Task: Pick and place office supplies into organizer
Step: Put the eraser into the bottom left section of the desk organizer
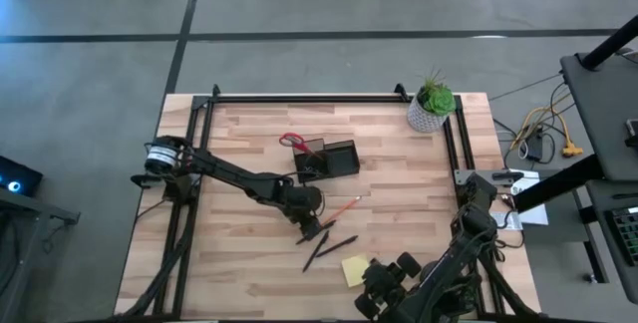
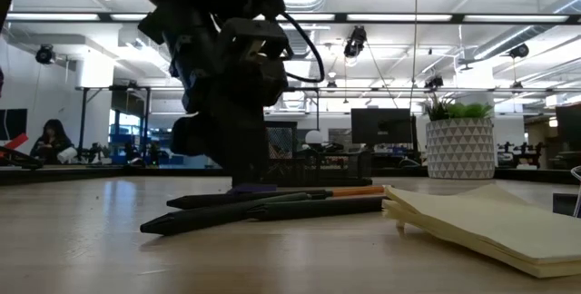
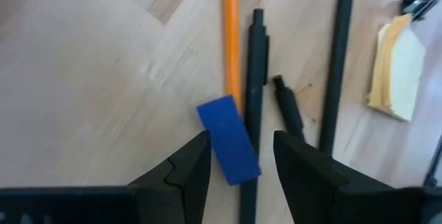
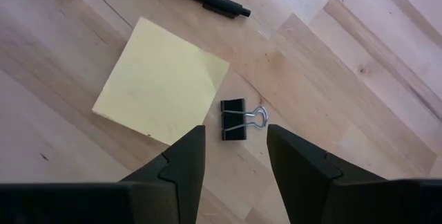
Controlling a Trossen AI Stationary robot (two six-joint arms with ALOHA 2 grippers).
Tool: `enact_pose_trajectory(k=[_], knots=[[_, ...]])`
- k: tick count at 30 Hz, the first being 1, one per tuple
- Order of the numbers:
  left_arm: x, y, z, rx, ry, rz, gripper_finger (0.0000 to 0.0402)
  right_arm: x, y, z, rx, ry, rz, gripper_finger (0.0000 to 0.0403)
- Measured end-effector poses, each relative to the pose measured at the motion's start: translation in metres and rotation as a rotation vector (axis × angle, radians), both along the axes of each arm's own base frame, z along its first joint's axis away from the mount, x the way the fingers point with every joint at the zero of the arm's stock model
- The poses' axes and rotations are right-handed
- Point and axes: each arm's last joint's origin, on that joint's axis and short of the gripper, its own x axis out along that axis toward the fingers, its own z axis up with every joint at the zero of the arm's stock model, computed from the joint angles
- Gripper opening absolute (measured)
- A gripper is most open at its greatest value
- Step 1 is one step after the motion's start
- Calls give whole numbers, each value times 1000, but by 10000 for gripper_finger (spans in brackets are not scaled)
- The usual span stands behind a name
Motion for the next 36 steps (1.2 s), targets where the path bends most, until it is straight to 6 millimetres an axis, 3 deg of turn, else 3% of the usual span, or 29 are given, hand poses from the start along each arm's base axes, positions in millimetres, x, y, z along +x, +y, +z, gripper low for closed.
enact_pose_trajectory(k=[36], knots=[[0,-4,-14,-8,47,-1,141,0,-1,0,-14,2,15,150]])
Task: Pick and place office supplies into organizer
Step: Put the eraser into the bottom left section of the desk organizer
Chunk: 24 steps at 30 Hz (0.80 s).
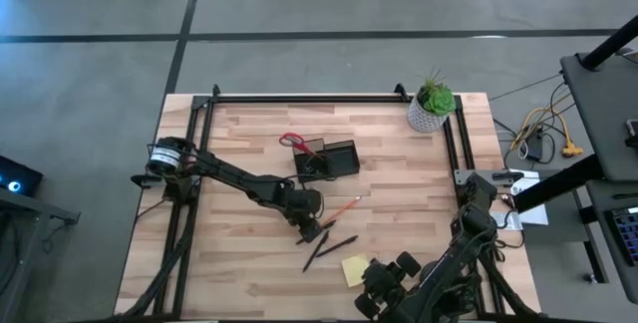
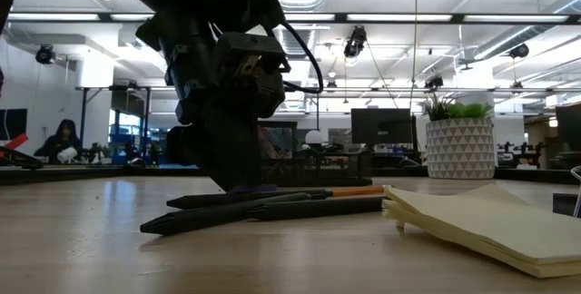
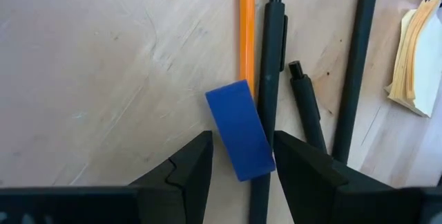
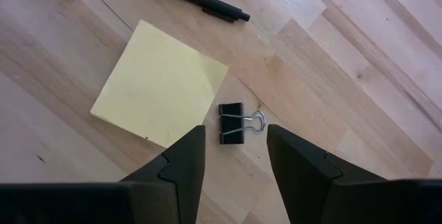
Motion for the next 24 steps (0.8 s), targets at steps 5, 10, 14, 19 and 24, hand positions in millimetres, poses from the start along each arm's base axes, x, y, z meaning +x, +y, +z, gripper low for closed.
enact_pose_trajectory(k=[5,10,14,19,24], knots=[[-1,-3,-2,18,4,-1,128,0,0,0,0,0,0,150],[-1,-4,-3,36,5,-16,92,0,0,0,-1,2,3,150],[-2,-4,-2,48,0,-13,66,0,0,0,-2,3,6,150],[1,-5,8,55,-37,-11,54,0,0,0,-2,3,6,150],[3,-2,41,130,-161,-15,53,0,0,0,1,-1,-1,150]])
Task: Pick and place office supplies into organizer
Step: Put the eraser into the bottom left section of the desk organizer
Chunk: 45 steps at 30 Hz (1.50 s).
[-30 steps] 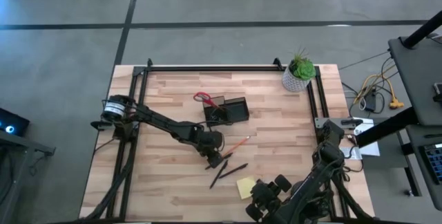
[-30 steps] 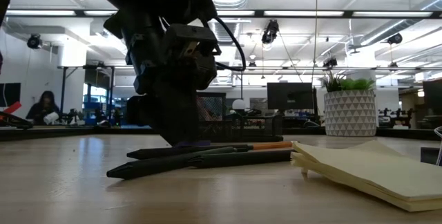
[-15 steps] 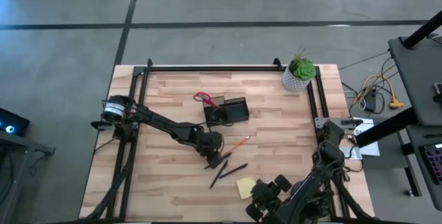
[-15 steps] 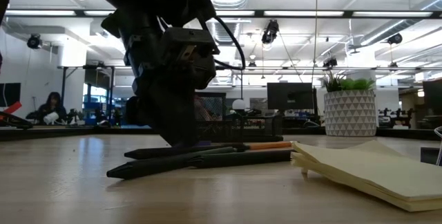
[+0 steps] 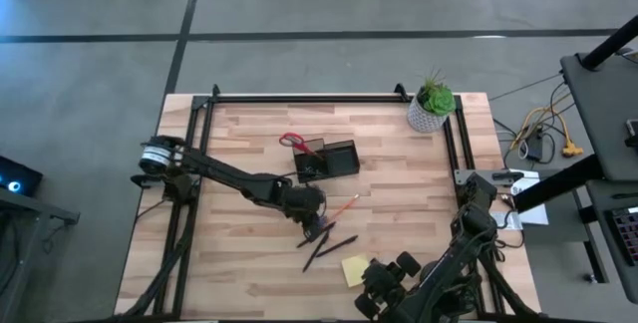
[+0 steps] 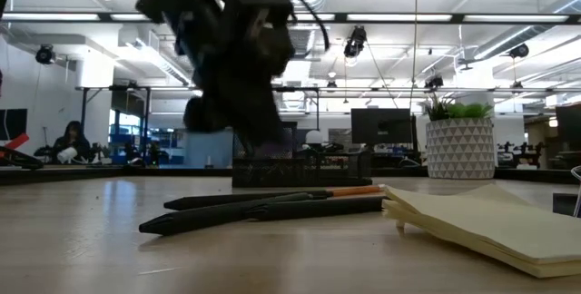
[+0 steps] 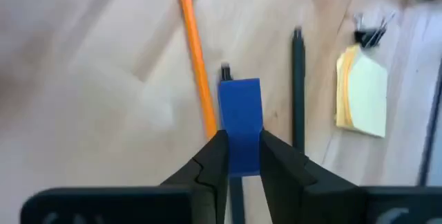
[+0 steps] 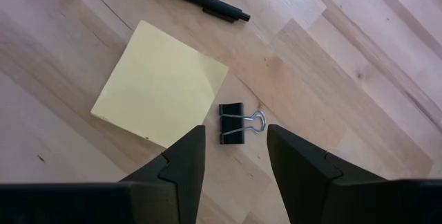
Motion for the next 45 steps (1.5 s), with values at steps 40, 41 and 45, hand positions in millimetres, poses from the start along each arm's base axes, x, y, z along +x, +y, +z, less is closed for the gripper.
enact_pose_trajectory(k=[40,41,45], knots=[[2,112,7,542,296,-44,52,-1,-1,-3,4,6,-20,150],[3,112,5,540,302,-42,53,-1,-1,-3,5,7,-21,150],[3,109,4,509,306,-2,81,-1,-1,-3,10,7,-28,150]])
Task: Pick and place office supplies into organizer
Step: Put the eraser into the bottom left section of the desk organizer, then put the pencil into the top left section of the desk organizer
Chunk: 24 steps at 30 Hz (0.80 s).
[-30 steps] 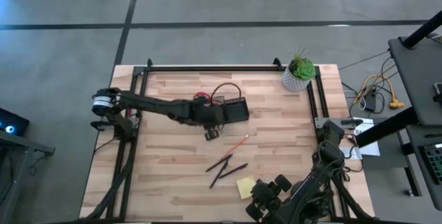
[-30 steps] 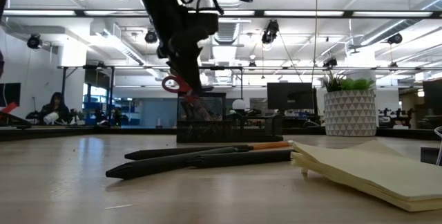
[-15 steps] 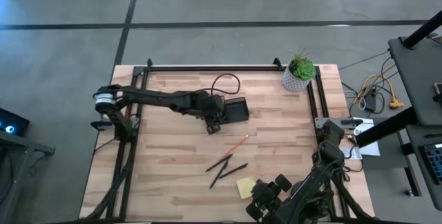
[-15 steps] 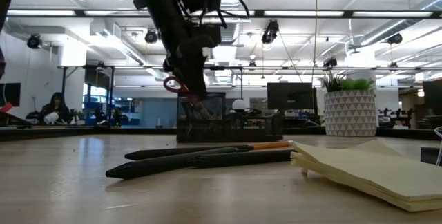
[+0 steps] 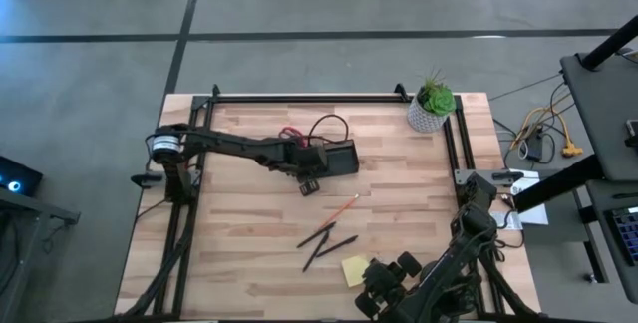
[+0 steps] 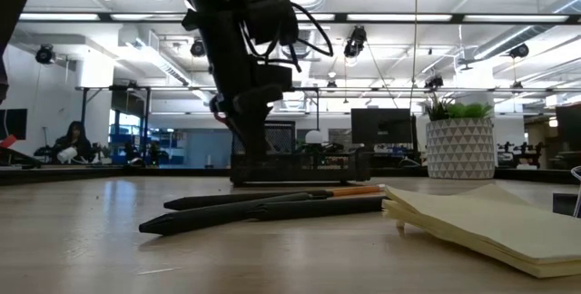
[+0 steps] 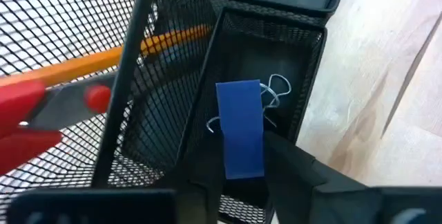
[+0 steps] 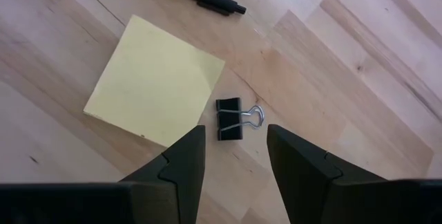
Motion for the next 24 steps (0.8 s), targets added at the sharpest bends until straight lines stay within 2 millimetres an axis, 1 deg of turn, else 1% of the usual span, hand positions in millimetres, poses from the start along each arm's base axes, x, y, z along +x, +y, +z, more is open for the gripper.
enact_pose_trajectory(k=[5,9,13,18,20,22,24], knots=[[1,-4,4,-5,-17,4,129,0,0,0,1,-2,-4,150],[5,-10,12,-25,-34,-19,149,0,0,0,-2,-5,-3,150],[10,-17,23,-21,-63,-40,153,0,0,0,-4,-5,-1,150],[16,-19,38,-8,-100,-34,153,0,0,0,-4,-7,-2,150],[17,-27,49,-50,-128,-48,153,0,0,0,-3,-9,-6,150],[19,-38,63,-137,-191,-81,153,0,0,0,-2,-9,-5,150],[18,-50,66,-222,-207,-97,153,0,0,0,-1,-10,-6,150]])
